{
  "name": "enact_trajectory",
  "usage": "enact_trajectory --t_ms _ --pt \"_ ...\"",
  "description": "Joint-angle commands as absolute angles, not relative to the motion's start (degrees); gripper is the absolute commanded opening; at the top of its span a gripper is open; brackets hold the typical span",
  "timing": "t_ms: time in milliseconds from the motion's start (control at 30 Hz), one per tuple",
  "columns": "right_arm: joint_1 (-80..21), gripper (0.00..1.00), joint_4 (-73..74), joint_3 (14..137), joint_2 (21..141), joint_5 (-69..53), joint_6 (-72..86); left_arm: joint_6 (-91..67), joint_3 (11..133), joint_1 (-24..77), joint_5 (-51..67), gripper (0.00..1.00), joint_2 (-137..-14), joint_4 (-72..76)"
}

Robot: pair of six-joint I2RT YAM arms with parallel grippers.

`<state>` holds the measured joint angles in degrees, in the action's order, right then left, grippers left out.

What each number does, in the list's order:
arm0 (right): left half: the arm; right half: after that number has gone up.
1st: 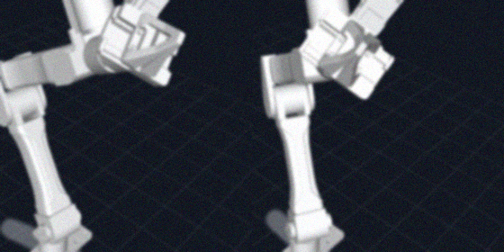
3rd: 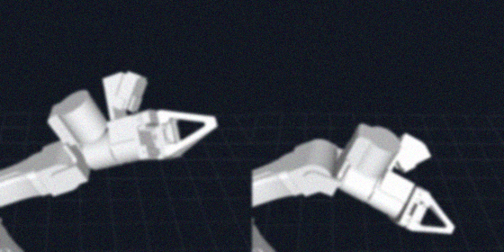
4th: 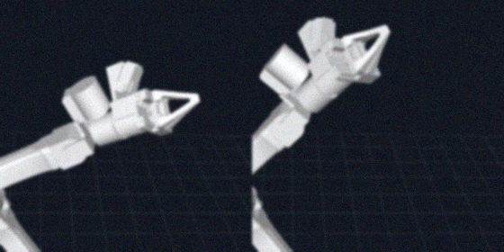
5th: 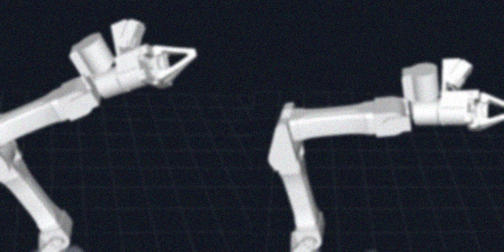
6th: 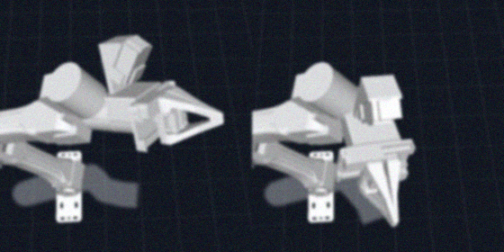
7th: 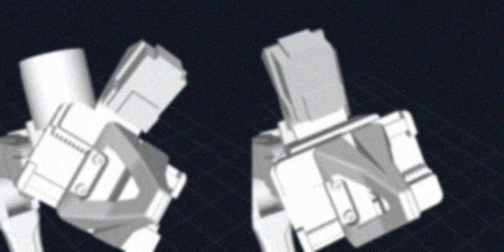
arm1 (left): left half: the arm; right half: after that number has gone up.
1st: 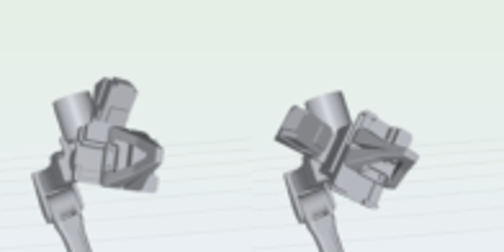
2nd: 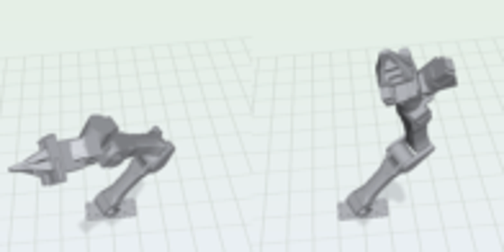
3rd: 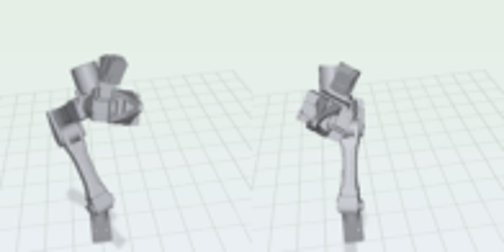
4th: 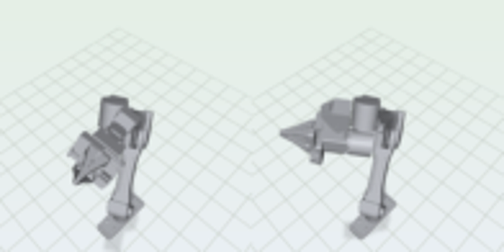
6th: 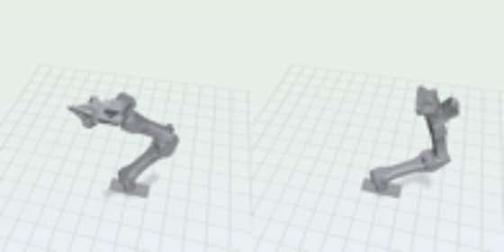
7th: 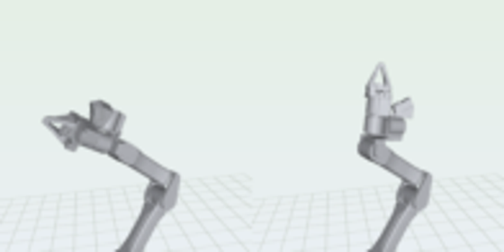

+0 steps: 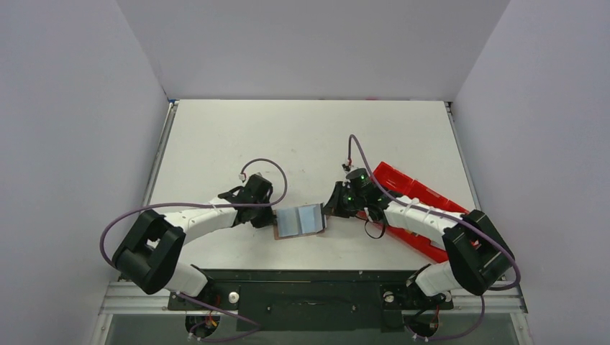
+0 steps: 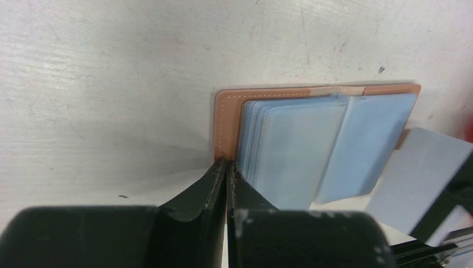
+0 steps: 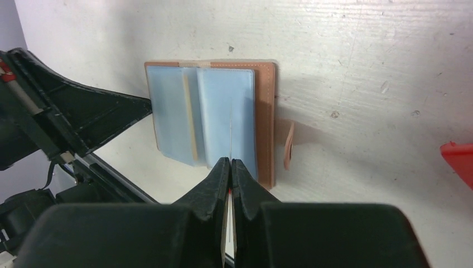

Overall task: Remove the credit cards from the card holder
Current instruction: Place the credit card in the storage box.

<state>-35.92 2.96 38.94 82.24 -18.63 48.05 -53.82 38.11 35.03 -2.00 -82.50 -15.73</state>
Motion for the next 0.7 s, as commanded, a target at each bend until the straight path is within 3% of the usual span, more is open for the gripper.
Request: enact_trajectory --t_ms 0,200,400,667 --pt "-35.51 0.0 7.93 44.1 77.47 -16.9 46.29 -49.25 43.59 34.56 -3.41 0.04 -80.07 -22.98" --pt "-35.25 0.0 16.51 47.95 72.72 -11.91 45.03 -47.23 49.11 34.54 -3.09 0.27 -76.44 -26.16" --pt "-33.85 0.0 28.2 51.97 64.88 -3.01 44.33 -43.9 54.02 34.49 -1.03 0.32 -74.8 -29.01" --pt "-29.62 0.0 52.72 57.12 56.41 20.7 45.97 -39.74 57.34 34.71 3.36 0.34 -73.55 -31.35"
